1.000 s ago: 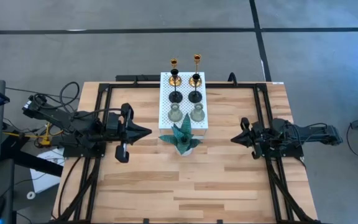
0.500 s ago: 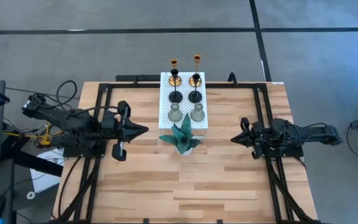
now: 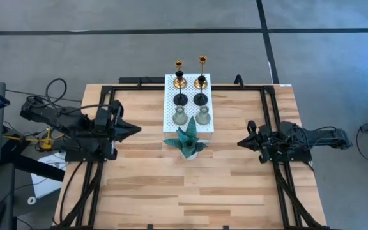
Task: Pick & Place candle stick holders
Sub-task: Return to Home Position
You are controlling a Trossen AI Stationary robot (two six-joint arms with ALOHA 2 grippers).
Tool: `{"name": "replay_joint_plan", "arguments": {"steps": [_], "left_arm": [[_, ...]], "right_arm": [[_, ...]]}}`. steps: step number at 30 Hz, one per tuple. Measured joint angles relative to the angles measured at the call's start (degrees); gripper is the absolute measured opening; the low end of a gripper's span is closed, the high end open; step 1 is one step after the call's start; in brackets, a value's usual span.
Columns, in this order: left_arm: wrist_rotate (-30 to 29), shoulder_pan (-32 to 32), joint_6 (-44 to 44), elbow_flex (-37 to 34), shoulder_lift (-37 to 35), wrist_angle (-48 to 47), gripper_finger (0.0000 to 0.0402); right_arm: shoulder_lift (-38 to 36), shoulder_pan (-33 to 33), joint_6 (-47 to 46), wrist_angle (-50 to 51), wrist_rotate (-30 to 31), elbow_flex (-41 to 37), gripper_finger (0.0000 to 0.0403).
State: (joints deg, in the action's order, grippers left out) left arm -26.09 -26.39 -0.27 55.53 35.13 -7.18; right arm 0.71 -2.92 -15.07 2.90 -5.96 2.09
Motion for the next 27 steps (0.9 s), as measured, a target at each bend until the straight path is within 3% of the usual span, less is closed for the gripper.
{"name": "replay_joint_plan", "arguments": {"steps": [27], "left_arm": [[-0.7, 0.0, 2.8, 0.0, -10.0, -8.4, 0.0006]], "right_arm": [[0.0, 0.0, 0.0, 0.0, 0.0, 0.0, 0.0]]}}
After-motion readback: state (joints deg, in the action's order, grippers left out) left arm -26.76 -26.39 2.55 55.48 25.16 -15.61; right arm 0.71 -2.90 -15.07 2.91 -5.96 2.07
